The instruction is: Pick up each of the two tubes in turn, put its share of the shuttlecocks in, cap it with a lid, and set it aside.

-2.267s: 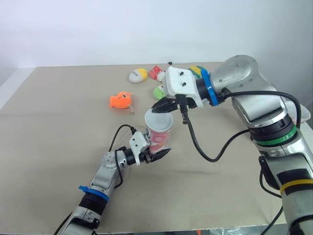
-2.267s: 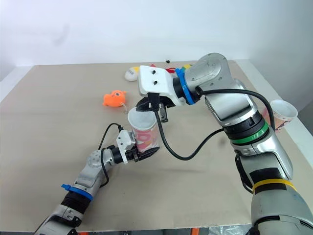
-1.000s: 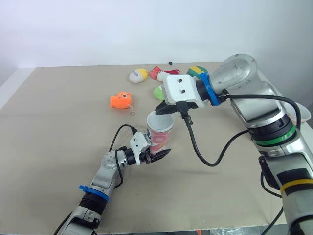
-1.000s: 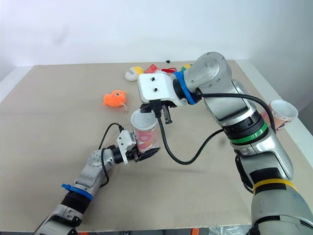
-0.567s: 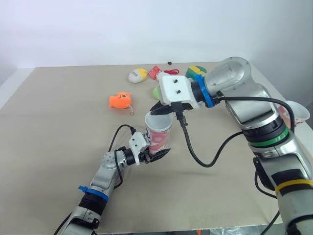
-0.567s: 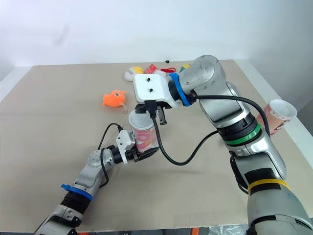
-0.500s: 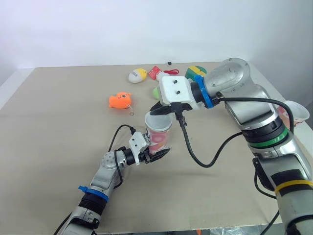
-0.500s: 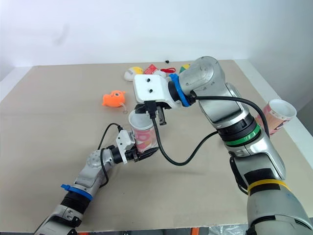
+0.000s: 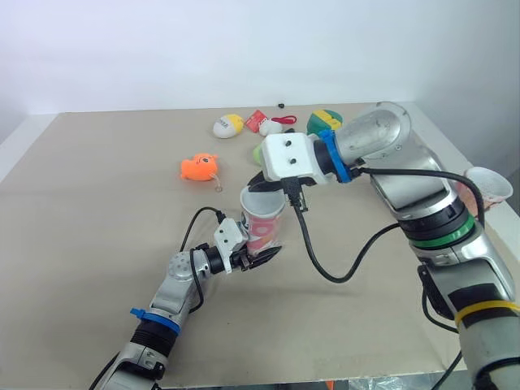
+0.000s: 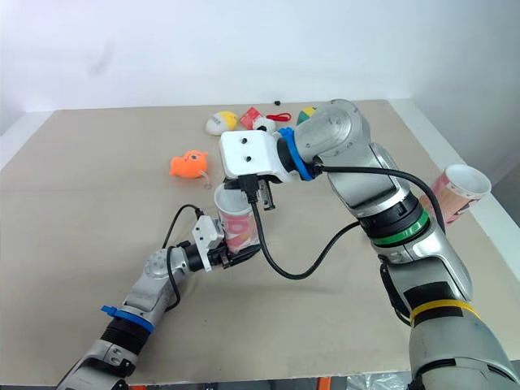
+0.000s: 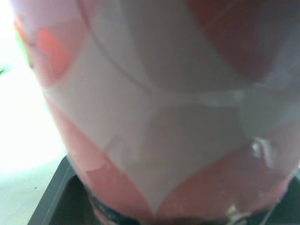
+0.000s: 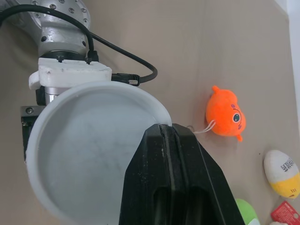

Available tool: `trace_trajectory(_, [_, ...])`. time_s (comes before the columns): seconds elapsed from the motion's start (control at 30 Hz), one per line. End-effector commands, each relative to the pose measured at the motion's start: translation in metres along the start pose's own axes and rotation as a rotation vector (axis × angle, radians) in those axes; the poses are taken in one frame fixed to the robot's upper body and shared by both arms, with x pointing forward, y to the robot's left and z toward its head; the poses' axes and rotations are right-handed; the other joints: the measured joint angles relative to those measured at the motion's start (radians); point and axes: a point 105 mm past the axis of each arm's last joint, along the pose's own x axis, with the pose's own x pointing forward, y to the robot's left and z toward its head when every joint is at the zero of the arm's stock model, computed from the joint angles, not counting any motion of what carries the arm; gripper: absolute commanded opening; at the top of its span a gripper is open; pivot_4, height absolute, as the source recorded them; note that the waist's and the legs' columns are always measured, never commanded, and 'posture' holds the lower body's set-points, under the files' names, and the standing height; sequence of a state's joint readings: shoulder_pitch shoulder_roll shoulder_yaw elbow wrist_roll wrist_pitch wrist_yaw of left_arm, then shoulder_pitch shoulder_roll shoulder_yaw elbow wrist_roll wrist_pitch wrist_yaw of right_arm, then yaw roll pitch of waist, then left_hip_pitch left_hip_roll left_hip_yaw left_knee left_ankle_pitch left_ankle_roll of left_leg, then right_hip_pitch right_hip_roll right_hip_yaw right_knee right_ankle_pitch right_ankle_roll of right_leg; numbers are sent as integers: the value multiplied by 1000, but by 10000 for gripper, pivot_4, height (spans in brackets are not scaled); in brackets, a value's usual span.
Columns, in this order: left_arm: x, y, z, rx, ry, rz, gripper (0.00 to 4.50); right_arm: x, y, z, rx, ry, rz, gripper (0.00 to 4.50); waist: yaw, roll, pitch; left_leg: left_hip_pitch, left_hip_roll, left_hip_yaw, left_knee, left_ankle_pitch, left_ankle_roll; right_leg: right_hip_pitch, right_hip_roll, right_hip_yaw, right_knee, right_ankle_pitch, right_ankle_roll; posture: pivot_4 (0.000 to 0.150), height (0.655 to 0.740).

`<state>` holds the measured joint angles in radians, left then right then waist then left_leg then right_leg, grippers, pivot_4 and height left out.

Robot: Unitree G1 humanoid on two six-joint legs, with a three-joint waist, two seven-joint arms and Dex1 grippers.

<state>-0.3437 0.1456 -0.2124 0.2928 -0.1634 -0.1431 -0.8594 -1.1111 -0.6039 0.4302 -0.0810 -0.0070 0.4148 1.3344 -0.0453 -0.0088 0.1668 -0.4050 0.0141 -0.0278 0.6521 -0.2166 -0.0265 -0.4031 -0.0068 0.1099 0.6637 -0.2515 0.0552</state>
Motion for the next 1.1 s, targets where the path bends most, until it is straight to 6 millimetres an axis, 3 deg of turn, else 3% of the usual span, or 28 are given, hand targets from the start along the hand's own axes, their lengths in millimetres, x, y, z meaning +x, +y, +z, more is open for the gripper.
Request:
trace_trajectory(0.03, [-2, -8, -19, -48, 66, -15, 29917, 14, 12, 0, -2, -13, 38, 296, 0, 0, 0, 0, 0, 0, 0, 0, 0, 0, 0, 0, 0, 0, 0, 1500, 7400])
trace_trajectory(0.67, [-1, -9, -19, -50, 69, -21, 29917, 40, 30, -6, 66, -72, 37, 296, -4, -3, -7, 6, 1, 0, -5, 0, 0, 0, 0, 0, 0, -1, -2, 1500, 7400])
trace_trajectory(0.8, [-2, -9, -19, -52, 69, -20, 29917, 47, 41, -11, 81, -86, 48, 296, -5, -9, -16, 16, 0, 0, -15, 0, 0, 2, 1, 0, 0, -4, -7, 1500, 7400])
trace_trajectory(1.1, [0, -9, -19, -52, 69, -25, 29917, 67, 61, -24, 127, -121, 53, 296, -5, -10, -27, 18, 1, -1, -17, 0, -1, 3, 2, 0, -1, -6, -9, 1500, 7400])
